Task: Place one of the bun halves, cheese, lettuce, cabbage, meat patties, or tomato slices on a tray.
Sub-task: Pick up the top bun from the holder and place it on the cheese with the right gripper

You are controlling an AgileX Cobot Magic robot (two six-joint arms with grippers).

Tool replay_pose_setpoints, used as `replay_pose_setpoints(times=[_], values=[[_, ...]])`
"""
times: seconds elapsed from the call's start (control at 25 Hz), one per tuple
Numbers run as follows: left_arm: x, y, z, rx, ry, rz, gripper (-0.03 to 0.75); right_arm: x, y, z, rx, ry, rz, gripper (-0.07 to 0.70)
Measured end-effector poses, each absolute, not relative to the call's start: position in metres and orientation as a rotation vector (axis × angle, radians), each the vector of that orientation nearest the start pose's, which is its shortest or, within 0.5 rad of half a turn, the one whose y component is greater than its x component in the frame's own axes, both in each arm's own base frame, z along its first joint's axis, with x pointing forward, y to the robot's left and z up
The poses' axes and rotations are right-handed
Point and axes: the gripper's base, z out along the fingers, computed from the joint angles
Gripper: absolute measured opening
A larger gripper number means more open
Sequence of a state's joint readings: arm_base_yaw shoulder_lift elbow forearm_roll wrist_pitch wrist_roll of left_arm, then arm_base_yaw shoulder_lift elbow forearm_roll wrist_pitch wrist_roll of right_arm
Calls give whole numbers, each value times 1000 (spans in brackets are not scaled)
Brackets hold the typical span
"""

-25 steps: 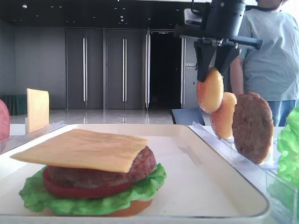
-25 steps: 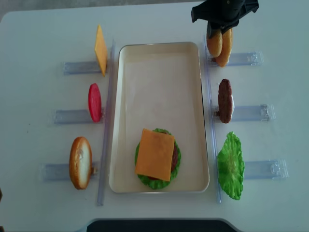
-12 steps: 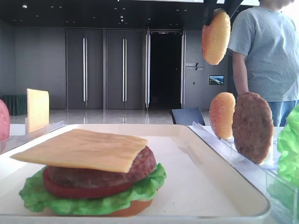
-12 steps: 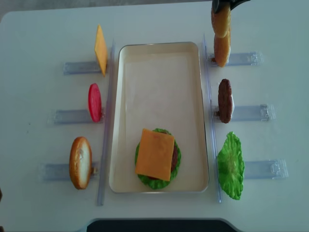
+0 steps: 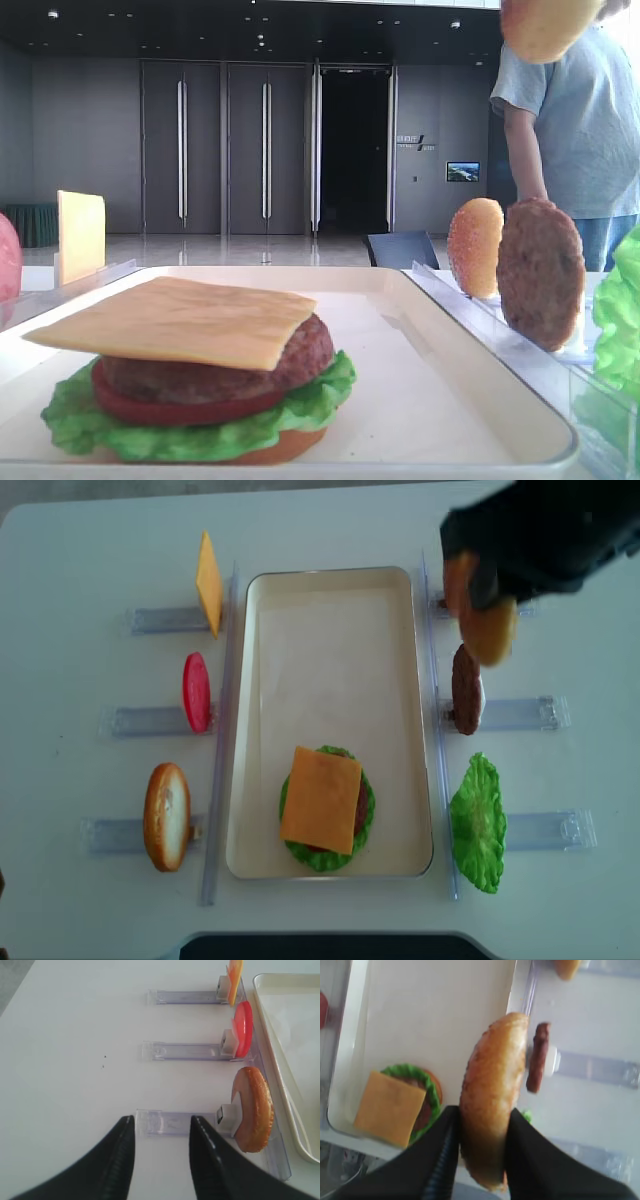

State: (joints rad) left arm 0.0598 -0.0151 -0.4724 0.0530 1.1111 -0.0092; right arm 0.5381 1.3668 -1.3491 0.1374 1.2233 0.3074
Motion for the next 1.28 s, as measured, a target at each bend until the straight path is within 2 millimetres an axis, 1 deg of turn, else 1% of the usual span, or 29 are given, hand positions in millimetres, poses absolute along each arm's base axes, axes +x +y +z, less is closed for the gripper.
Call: replay_pose_setpoints(times=[0.12, 0.24, 0.36, 0.44, 0.48, 0.56, 0.6, 0.68, 0.8, 0.92, 1.12, 1.2, 1.28], values=[[-7, 4, 266, -76, 2106, 94, 283, 172, 135, 369, -297, 2751, 459, 198], [-7, 4, 266, -76, 2106, 94, 283, 135, 126, 370, -320, 2726, 521, 198], [-7, 4, 266, -76, 2106, 94, 283, 112, 118, 360, -337, 2741, 559, 198], [-7, 4, 266, -76, 2106, 94, 283, 103, 117, 347, -355, 2778, 597, 198], [-7, 4, 266, -76, 2106, 94, 283, 100, 119, 340, -372, 2790, 644, 198], [-7, 4, 266, -76, 2106, 94, 283, 98, 128, 328, -428, 2766, 786, 198], [-7, 4, 266, -76, 2106, 94, 283, 95, 134, 322, -448, 2753, 884, 198], [-7, 4, 266, -76, 2106, 94, 283, 93, 145, 315, -494, 2665, 1095, 198], [-7, 4, 266, -76, 2106, 94, 283, 95, 160, 305, -526, 2572, 1302, 198], [-7, 4, 266, -76, 2106, 94, 283, 102, 175, 293, -569, 2531, 1418, 198], [-7, 4, 266, -76, 2106, 94, 283, 124, 207, 275, -624, 2403, 1623, 196], [-7, 4, 266, -76, 2106, 94, 283, 132, 219, 264, -626, 2372, 1710, 196], [-7, 4, 266, -76, 2106, 94, 283, 139, 228, 252, -649, 2345, 1761, 196]])
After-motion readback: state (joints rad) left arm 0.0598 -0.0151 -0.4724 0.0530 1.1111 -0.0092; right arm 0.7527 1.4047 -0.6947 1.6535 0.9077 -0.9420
